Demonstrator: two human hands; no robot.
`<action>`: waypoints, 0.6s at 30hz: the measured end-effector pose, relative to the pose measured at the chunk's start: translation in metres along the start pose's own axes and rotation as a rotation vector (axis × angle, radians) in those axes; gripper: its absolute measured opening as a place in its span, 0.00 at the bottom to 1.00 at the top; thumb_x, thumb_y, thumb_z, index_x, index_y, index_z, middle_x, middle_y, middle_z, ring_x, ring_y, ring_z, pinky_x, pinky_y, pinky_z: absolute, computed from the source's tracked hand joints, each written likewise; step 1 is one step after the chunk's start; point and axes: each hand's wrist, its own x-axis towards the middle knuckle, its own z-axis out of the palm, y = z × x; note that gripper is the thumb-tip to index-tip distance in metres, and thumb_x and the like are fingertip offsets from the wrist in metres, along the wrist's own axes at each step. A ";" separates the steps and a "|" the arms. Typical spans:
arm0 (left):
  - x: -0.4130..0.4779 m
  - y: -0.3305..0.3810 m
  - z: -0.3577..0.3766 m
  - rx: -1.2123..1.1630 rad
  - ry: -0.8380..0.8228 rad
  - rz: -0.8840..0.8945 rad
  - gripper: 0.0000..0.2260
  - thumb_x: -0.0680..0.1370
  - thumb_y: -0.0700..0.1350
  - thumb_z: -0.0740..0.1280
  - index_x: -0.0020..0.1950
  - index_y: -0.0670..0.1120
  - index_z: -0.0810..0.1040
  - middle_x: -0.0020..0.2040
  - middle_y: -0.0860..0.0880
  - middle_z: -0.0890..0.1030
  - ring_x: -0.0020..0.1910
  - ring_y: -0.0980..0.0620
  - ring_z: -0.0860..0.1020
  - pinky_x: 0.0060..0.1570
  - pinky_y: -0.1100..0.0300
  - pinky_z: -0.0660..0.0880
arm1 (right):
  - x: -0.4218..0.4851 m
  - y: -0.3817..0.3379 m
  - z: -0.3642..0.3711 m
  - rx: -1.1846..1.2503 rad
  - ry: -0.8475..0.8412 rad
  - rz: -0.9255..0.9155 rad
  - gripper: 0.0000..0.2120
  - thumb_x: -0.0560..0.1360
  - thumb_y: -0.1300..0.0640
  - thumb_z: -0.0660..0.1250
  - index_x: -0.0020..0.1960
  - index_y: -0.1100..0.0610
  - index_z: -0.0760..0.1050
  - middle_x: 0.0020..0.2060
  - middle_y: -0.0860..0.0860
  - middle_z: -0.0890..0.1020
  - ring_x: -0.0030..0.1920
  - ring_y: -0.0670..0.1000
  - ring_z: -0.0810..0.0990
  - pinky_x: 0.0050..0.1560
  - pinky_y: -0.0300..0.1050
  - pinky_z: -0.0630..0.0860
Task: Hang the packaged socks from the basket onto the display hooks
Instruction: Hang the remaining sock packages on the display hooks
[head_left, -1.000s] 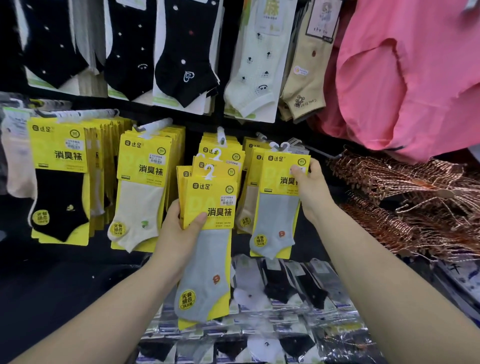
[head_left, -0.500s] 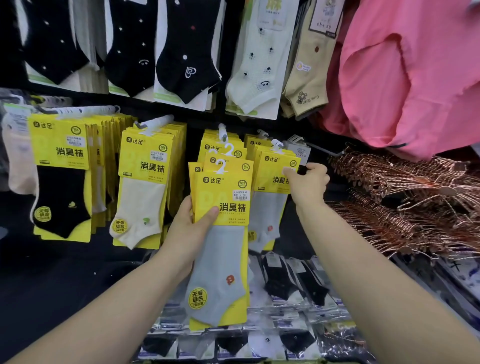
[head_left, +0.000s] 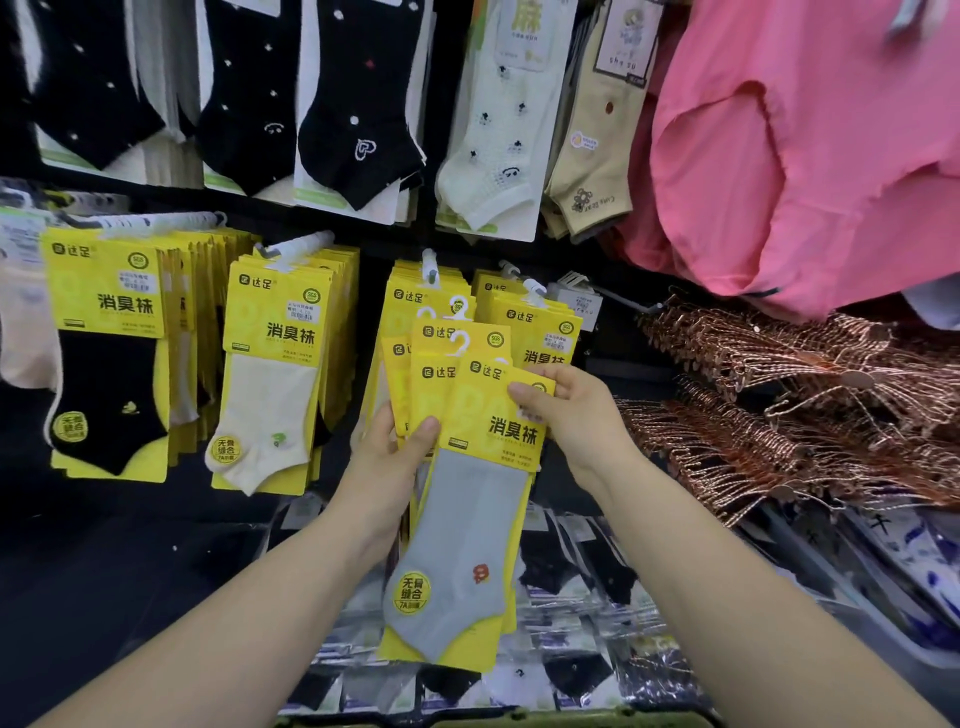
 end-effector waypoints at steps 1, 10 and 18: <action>0.000 0.000 0.000 0.004 0.004 0.006 0.14 0.80 0.44 0.62 0.65 0.53 0.72 0.59 0.51 0.81 0.56 0.52 0.81 0.54 0.54 0.77 | 0.001 0.001 -0.004 -0.005 0.020 -0.019 0.10 0.73 0.62 0.71 0.53 0.58 0.78 0.49 0.58 0.84 0.43 0.52 0.82 0.46 0.45 0.81; 0.005 0.000 -0.016 0.164 0.119 0.076 0.09 0.81 0.43 0.61 0.58 0.55 0.73 0.54 0.53 0.82 0.50 0.57 0.82 0.41 0.64 0.76 | 0.020 -0.020 -0.020 -0.058 0.006 -0.184 0.15 0.76 0.65 0.65 0.51 0.45 0.80 0.60 0.52 0.79 0.48 0.47 0.78 0.48 0.39 0.75; 0.002 -0.008 -0.010 0.283 0.056 0.100 0.10 0.80 0.46 0.63 0.58 0.59 0.74 0.66 0.48 0.74 0.58 0.52 0.78 0.65 0.46 0.71 | 0.009 -0.013 -0.001 -0.079 -0.052 -0.014 0.00 0.70 0.55 0.74 0.40 0.51 0.83 0.52 0.52 0.84 0.58 0.56 0.79 0.64 0.60 0.71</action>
